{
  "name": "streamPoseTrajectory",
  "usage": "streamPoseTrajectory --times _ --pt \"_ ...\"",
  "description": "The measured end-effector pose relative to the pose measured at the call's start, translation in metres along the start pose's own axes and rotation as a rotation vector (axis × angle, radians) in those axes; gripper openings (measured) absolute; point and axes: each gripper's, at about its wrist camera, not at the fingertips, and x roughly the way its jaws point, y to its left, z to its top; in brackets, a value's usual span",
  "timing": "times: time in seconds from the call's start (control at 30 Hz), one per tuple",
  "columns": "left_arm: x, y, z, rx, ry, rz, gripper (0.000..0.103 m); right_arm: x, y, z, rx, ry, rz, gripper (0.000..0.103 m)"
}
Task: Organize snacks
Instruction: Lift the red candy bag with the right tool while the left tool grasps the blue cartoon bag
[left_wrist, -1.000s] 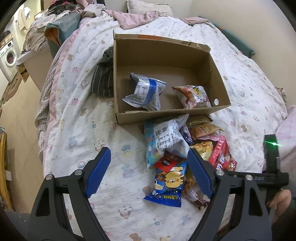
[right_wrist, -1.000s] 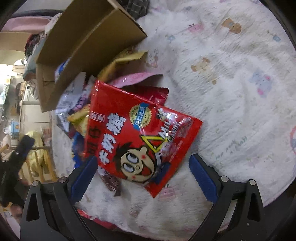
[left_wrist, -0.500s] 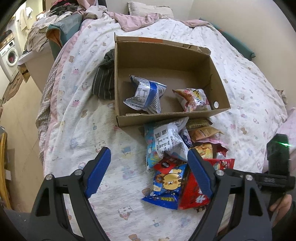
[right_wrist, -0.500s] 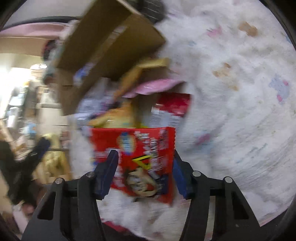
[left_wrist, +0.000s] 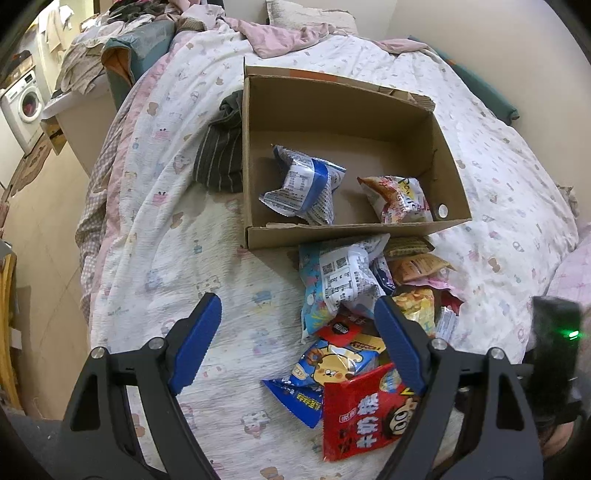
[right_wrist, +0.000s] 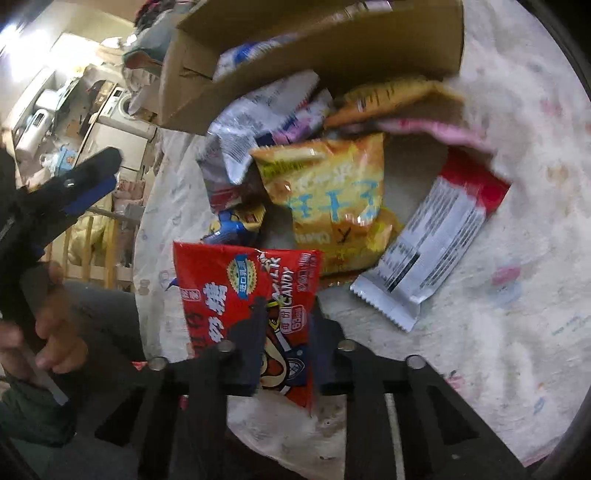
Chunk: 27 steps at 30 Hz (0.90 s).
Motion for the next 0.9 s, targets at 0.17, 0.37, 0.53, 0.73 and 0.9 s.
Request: streamPoseTrajectory --times 0.17,0.37,0.53,0.73,0.9 --pt "0.0 -0.002 0.001 -0.003 0.001 -0.007 0.082 -0.045 0.009 0.004 -0.025 -0.096 -0.034 0.008" --pt "0.0 -0.003 0.001 -0.002 0.001 -0.007 0.082 -0.112 0.004 0.019 -0.09 -0.178 -0.339 0.007" --pt "-0.001 -0.002 0.001 -0.005 0.001 -0.009 0.082 -0.113 0.015 0.02 -0.113 -0.148 -0.383 0.007" --pt "0.001 0.001 0.0 -0.003 0.01 -0.004 0.082 -0.07 0.011 0.014 -0.053 -0.075 -0.274 0.026" --pt "0.005 0.001 -0.002 0.002 0.03 0.003 0.082 -0.052 0.011 0.014 -0.073 -0.045 -0.329 0.027"
